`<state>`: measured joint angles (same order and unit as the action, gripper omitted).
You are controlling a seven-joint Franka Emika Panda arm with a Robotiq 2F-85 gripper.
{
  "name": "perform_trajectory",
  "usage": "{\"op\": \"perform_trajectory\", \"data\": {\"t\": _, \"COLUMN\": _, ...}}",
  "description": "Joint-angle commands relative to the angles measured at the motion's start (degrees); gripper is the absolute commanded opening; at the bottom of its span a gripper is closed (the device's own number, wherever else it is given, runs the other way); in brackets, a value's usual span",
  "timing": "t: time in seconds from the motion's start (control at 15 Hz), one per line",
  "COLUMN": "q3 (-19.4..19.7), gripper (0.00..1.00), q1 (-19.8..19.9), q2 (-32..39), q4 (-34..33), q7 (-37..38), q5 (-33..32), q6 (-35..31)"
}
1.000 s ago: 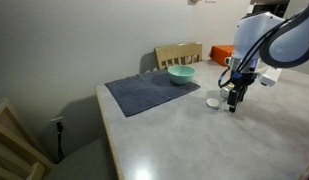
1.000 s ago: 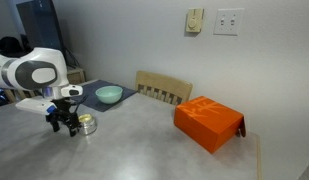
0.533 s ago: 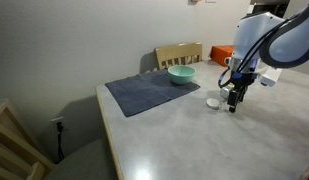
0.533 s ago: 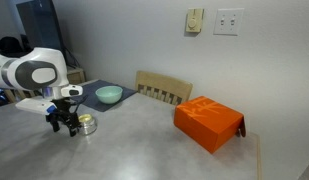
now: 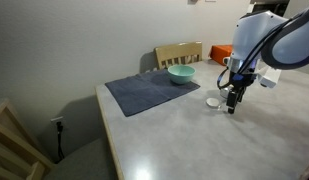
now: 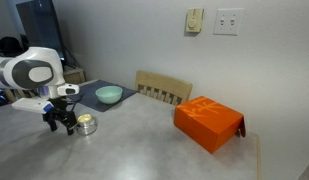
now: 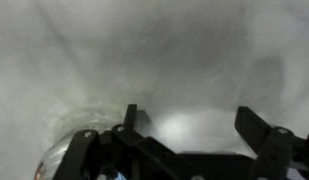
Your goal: Pick up the lid and place it back on it's object
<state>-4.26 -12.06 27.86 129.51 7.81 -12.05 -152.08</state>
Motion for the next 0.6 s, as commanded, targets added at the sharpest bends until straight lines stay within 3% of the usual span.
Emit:
{"op": "perform_trajectory", "data": {"t": 0.0, "q3": 0.51, "gripper": 1.00, "q1": -1.20, "q2": -0.09, "q4": -0.04, "q7": -0.13, "q5": 0.58, "q6": 0.08}}
{"op": "perform_trajectory", "data": {"t": 0.53, "q3": 1.94, "gripper": 1.00, "q1": -5.34, "q2": -1.05, "q4": 1.66, "q7": 3.66, "q5": -2.36, "q6": -1.76}}
